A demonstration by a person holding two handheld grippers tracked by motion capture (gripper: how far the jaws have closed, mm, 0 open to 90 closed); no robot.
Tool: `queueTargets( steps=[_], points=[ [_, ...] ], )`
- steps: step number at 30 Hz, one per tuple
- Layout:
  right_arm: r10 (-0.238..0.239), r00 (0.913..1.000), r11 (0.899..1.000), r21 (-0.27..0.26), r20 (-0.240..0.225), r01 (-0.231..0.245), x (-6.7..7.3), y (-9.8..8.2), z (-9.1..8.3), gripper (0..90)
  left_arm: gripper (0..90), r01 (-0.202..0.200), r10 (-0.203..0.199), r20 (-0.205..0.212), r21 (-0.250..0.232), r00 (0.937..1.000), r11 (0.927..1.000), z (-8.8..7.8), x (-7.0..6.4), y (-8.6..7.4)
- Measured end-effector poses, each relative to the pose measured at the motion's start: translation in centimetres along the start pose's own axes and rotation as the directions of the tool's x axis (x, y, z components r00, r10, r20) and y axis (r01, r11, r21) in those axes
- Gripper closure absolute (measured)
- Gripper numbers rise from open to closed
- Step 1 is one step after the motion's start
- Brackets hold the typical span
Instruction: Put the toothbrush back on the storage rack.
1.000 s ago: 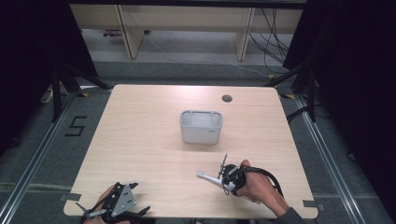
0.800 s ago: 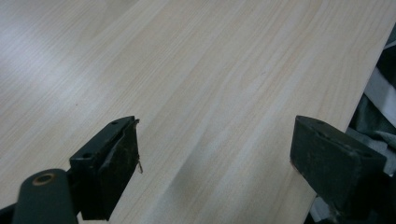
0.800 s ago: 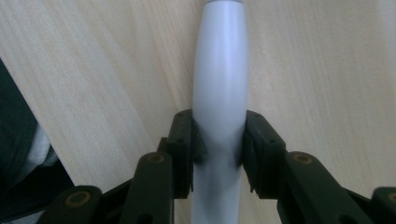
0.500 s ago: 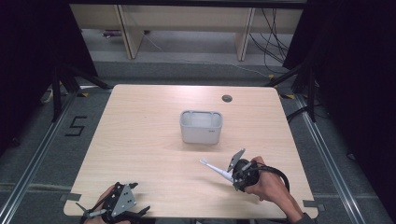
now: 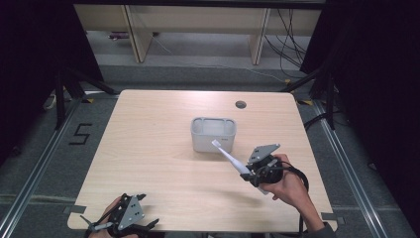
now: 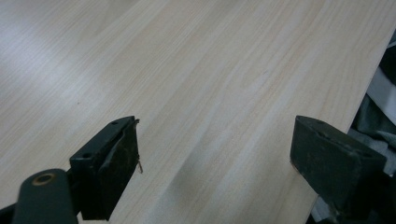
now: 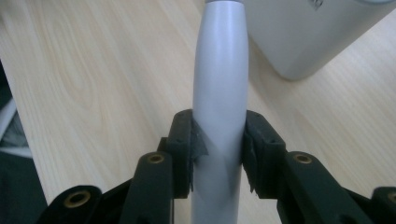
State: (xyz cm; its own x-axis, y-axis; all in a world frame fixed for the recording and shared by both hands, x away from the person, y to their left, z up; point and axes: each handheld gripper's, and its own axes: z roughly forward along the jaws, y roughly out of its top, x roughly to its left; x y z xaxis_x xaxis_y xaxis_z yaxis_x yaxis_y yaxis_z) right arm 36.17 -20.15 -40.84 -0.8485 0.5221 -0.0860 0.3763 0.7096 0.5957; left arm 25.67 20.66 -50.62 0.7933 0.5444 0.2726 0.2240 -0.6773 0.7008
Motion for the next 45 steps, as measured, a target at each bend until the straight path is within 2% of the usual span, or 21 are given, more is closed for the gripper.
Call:
queueTargets(
  steps=[3, 4, 5, 9, 10, 14, 15, 17, 20, 21, 23, 24, 25, 28, 29, 30, 33, 34, 37, 39, 45],
  points=[
    [0.031, 0.9995, 0.996, -0.087, -0.004, -0.031, -0.6, 0.2, 0.0, 66.8, 15.0, 0.001, -0.001, 0.000, -0.002, 1.0000, 1.0000, 0.0, 0.0, 0.0],
    [0.037, 0.9992, 0.996, -0.086, -0.016, -0.038, -0.7, 0.3, -0.1, 66.8, 15.0, 0.001, -0.001, 0.001, -0.001, 1.0000, 1.0000, 0.0, 0.0, 0.0],
    [0.053, 0.9986, 0.991, -0.122, -0.002, -0.052, -0.7, 0.3, 0.0, 66.8, 15.0, 0.001, -0.001, 0.001, -0.001, 1.0000, 1.0000, 0.0, 0.0, 0.0],
    [0.092, 0.9955, 0.980, -0.174, -0.020, -0.094, -1.0, 0.6, 0.0, 66.8, 15.0, 0.002, -0.002, 0.000, -0.001, 1.0000, 1.0000, 0.0, 0.0, 0.0],
    [0.081, 0.9966, 0.976, -0.202, -0.009, -0.082, -1.2, 0.7, 0.0, 66.8, 15.0, 0.003, -0.003, 0.002, -0.002, 1.0000, 1.0000, 0.0, 0.0, 0.0],
    [0.113, 0.9933, 0.958, -0.263, -0.028, -0.116, -1.5, 1.3, 0.0, 66.9, 15.0, 0.003, -0.003, 0.001, -0.002, 1.0000, 1.0000, 0.0, 0.0, 0.0],
    [0.095, 0.9949, 0.954, -0.282, -0.034, -0.100, -1.7, 1.6, 0.1, 66.9, 15.0, 0.005, -0.005, 0.003, -0.003, 1.0000, 1.0000, 0.0, 0.0, 0.0],
    [0.104, 0.9939, 0.938, -0.328, -0.037, -0.110, -2.0, 2.0, 0.2, 66.9, 15.0, 0.004, -0.004, 0.010, 0.001, 0.9999, 1.0000, 0.0, 0.0, 0.0],
    [0.126, 0.9910, 0.904, -0.406, -0.045, -0.133, -2.5, 2.7, 0.2, 66.8, 15.0, 0.002, -0.002, 0.002, -0.003, 1.0000, 1.0000, 0.0, 0.0, 0.0],
    [0.138, 0.9896, 0.904, -0.404, -0.041, -0.143, -2.4, 2.9, 0.0, 66.9, 15.0, 0.003, -0.003, 0.003, -0.003, 1.0000, 1.0000, 0.0, 0.0, 0.0],
    [0.150, 0.9882, 0.880, -0.451, -0.030, -0.148, -2.7, 3.4, 0.1, 66.8, 15.0, -0.001, 0.001, 0.000, 0.001, 1.0000, 1.0000, 0.1, -0.1, 0.0],
    [0.169, 0.9848, 0.876, -0.452, -0.039, -0.168, -2.7, 3.5, 0.0, 66.9, 15.0, 0.002, -0.002, 0.003, -0.001, 1.0000, 1.0000, 0.0, -0.1, 0.0],
    [0.150, 0.9883, 0.865, -0.481, -0.026, -0.144, -3.0, 3.8, 0.1, 66.8, 15.0, 0.003, -0.003, 0.003, -0.002, 1.0000, 1.0000, 0.0, -0.1, 0.0],
    [0.177, 0.9836, 0.853, -0.494, -0.035, -0.171, -3.2, 4.4, 0.4, 66.9, 15.0, 0.002, -0.002, 0.001, -0.002, 1.0000, 1.0000, 0.0, 0.0, 0.0],
    [0.162, 0.9862, 0.849, -0.505, -0.033, -0.156, -3.5, 4.7, 0.5, 66.9, 15.0, 0.003, -0.003, 0.002, -0.003, 1.0000, 1.0000, 0.0, 0.0, 0.0],
    [0.174, 0.9840, 0.840, -0.515, -0.039, -0.169, -3.5, 4.9, 0.6, 66.8, 15.0, 0.004, -0.004, 0.003, -0.004, 1.0000, 1.0000, 0.0, 0.0, 0.0],
    [0.185, 0.9823, 0.830, -0.531, -0.031, -0.173, -3.8, 5.5, 0.7, 66.9, 15.0, 0.003, -0.003, 0.002, -0.003, 1.0000, 1.0000, 0.0, 0.0, 0.0],
    [0.177, 0.9838, 0.820, -0.548, -0.032, -0.165, -4.0, 5.7, 0.8, 66.8, 15.0, 0.003, -0.003, 0.003, -0.003, 1.0000, 1.0000, 0.0, 0.0, 0.0],
    [0.187, 0.9819, 0.816, -0.552, -0.027, -0.171, -4.3, 6.3, 0.9, 66.9, 15.0, 0.003, -0.003, 0.003, -0.005, 1.0000, 1.0000, 0.0, 0.0, 0.0],
    [0.205, 0.9774, 0.801, -0.566, -0.051, -0.198, -4.4, 6.9, 1.0, 66.9, 15.0, 0.002, -0.002, 0.002, -0.005, 1.0000, 1.0000, 0.0, 0.0, 0.0],
    [0.186, 0.9824, 0.794, -0.586, -0.023, -0.164, -5.0, 8.5, 1.0, 66.9, 15.0, 0.000, 0.000, 0.000, -0.004, 1.0000, 1.0000, 0.0, 0.0, 0.0]
  ],
)
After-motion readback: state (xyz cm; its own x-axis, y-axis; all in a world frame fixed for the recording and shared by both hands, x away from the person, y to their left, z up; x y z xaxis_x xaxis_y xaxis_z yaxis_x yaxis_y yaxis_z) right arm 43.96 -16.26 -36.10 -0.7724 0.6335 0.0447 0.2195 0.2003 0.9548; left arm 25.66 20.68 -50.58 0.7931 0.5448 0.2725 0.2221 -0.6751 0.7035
